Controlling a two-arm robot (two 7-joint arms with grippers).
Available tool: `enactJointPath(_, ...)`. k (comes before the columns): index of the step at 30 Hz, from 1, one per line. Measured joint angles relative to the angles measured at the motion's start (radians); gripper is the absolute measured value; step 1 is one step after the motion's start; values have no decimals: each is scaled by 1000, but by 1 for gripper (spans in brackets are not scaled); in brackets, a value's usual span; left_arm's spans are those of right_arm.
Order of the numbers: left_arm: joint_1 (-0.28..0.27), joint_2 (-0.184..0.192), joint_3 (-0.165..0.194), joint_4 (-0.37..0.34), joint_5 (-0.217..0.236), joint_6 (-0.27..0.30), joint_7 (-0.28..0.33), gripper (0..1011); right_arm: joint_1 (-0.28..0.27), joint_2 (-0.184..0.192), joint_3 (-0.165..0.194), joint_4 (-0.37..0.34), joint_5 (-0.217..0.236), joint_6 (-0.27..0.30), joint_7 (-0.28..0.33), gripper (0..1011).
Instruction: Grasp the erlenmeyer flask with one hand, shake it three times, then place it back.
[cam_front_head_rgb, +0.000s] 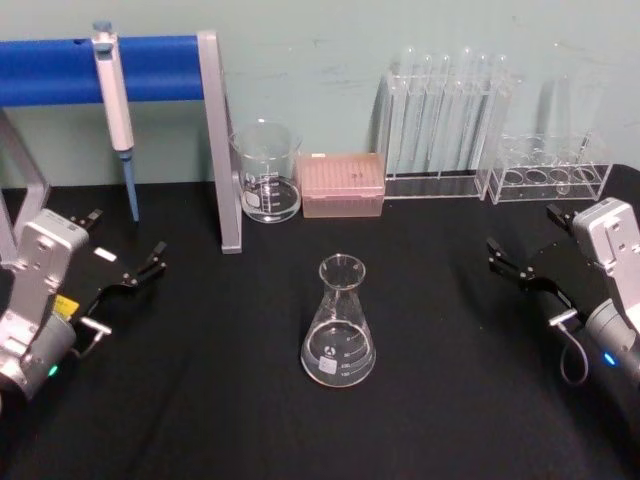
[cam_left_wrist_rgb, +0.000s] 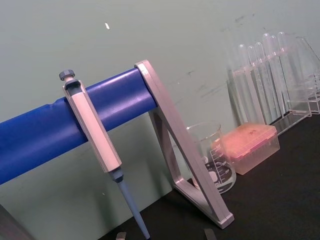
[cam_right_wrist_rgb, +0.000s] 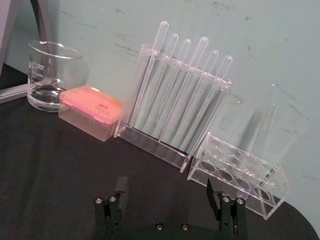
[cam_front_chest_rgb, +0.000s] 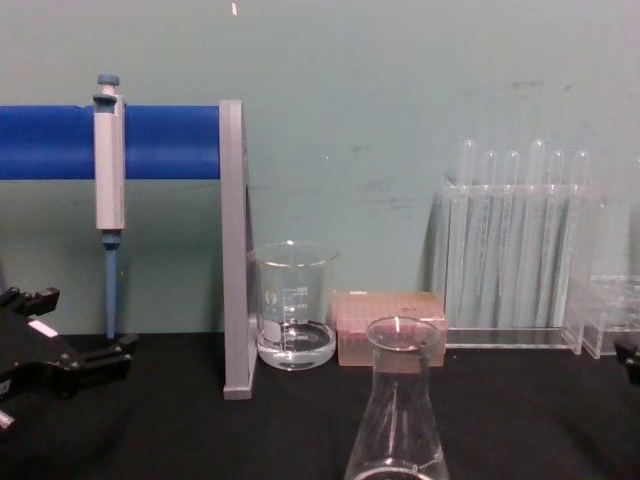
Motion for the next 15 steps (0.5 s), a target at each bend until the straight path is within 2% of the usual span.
enactJointPath(15, 0, 0, 0, 0, 0, 0, 0, 1001, 0, 0, 0, 0, 0, 0, 0, 1003)
